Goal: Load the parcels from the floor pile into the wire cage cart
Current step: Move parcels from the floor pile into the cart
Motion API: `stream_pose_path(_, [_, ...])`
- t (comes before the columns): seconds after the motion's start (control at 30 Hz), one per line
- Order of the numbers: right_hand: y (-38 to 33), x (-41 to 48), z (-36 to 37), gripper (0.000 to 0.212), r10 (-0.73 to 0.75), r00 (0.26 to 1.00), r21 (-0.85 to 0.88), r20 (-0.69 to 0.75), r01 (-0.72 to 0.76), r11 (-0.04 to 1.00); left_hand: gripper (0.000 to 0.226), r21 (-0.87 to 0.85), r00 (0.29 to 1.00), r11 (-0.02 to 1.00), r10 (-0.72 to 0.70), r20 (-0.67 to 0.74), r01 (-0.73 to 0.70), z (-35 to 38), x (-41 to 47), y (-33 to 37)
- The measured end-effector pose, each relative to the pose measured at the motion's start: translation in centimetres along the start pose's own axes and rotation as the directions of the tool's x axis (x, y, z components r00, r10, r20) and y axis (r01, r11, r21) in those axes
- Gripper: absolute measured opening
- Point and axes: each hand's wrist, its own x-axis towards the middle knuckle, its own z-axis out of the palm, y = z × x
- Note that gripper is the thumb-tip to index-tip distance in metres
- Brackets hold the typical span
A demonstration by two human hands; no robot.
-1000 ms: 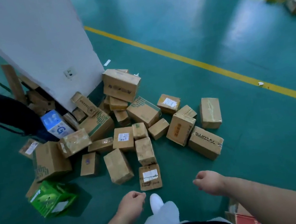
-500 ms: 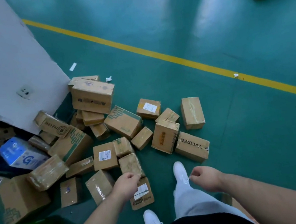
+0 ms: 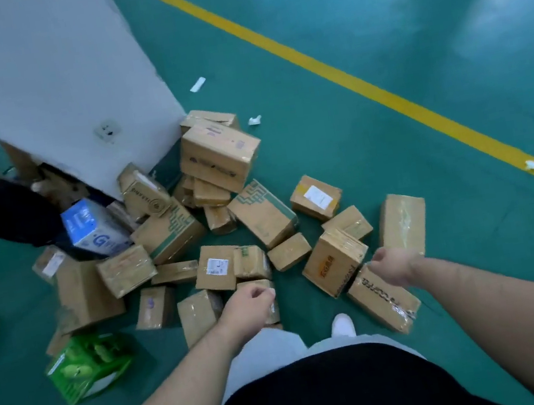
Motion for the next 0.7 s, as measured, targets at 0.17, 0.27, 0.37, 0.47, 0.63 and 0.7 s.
stream_pose_path(0.17, [-5.9, 3.1, -0.4, 0.038, -0.056, 0.996, 0.04, 0.072, 0.053, 0.998, 0.017, -0.083, 0.995, 0.993, -0.093, -0.039, 0.089, -3.2, 1.7, -0.7])
stream_pose_path(0.27, [-8.7, 4.0, 1.3, 0.036, -0.076, 0.986, -0.007, 0.149, 0.078, 0.997, 0.016, -0.067, 0.991, 0.991, -0.121, -0.062, 0.117, -4.8, 3.4, -1.1])
stream_pose_path(0.37, [-11.2, 4.8, 2.5, 0.033, -0.069, 0.977, -0.08, 0.203, 0.087, 0.993, 0.016, -0.037, 0.991, 0.992, -0.123, -0.044, 0.122, -6.5, 6.0, -1.5])
stream_pose_path(0.47, [-13.5, 5.6, 2.4, 0.03, -0.051, 0.976, -0.129, 0.212, 0.079, 0.989, 0.017, -0.028, 0.992, 0.992, -0.124, -0.003, 0.124, -8.9, 9.5, -1.2])
stream_pose_path(0.63, [-17.9, 6.8, 0.2, 0.028, -0.021, 0.986, -0.198, 0.164, 0.054, 0.979, 0.018, 0.005, 0.995, 0.995, -0.102, 0.018, 0.102, -13.4, 15.3, -0.1])
stream_pose_path(0.7, [-19.4, 7.6, -0.6, 0.028, -0.015, 0.991, -0.206, 0.135, 0.042, 0.978, 0.02, 0.006, 0.993, 0.994, -0.113, 0.02, 0.112, -14.8, 17.7, 0.3])
